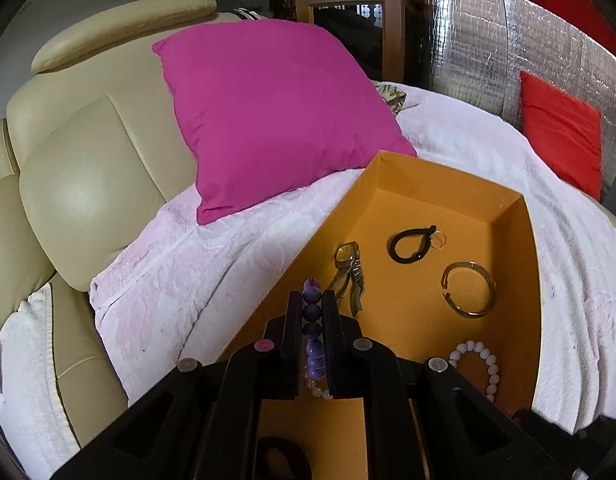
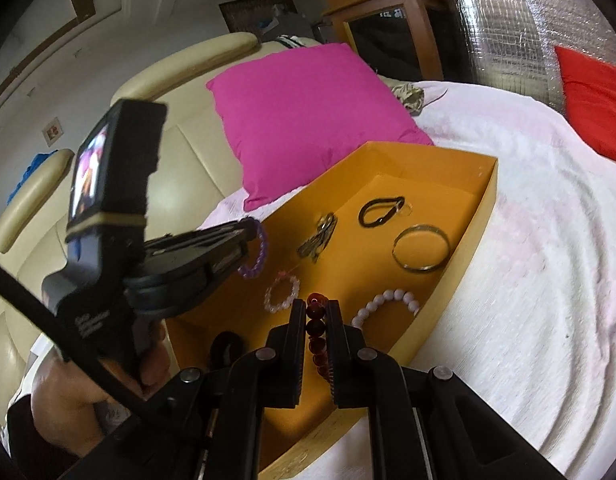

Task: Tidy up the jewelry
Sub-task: 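Open both tools to drop the bracelets into the box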

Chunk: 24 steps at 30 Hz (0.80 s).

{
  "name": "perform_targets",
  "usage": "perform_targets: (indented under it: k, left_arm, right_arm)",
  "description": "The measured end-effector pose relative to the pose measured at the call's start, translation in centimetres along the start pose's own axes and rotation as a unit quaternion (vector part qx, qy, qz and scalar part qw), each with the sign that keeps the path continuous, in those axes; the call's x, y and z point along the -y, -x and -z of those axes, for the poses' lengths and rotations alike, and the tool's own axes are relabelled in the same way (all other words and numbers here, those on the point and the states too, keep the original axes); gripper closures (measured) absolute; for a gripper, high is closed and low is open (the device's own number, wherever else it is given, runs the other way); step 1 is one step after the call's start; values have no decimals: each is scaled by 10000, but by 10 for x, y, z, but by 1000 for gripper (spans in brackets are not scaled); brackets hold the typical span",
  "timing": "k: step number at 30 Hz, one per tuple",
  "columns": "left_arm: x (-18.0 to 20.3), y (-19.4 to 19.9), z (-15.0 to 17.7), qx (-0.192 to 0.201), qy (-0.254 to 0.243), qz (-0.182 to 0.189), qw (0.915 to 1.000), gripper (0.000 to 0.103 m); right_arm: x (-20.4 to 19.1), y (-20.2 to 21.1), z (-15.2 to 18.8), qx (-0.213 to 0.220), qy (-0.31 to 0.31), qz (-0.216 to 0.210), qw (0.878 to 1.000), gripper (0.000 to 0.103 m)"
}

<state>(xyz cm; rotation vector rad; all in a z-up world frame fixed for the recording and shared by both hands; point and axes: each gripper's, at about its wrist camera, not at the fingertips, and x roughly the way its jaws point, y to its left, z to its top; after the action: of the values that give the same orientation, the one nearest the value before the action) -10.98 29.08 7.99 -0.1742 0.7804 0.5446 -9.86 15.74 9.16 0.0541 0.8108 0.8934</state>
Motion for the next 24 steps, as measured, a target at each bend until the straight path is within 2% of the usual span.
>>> perform_targets:
  k: [13, 15, 17, 18, 19, 23, 24]
  left_arm:
    - [11, 3, 12, -142, -111, 2, 9998, 93]
    - [9, 9, 15, -98, -88, -2, 9999, 91]
    - [8, 16, 18, -21, -110, -43, 9999, 74]
    - [8, 20, 19, 23, -136, -116, 9998, 53]
    - [9, 27, 22, 98, -141, -232, 9996, 39]
    - [10, 60, 36, 366, -148, -309, 9987, 35]
    - [10, 67, 40, 371, -146, -330, 9987, 30]
  right_arm:
    - [-2, 1, 22, -269, -143, -59, 9995, 91]
    - [2, 3, 24, -349, -263, -92, 9990, 91]
    - [6, 8, 26, -397, -348, -50, 9986, 91]
    - [7, 11, 26, -413, -384, -61, 9984, 91]
    - [10, 16, 26, -433, -436, -75, 9981, 89]
    - [17, 40, 26, -355, -475, 64, 9982, 87]
    - [18, 45, 26, -346, -490, 91, 9982, 86]
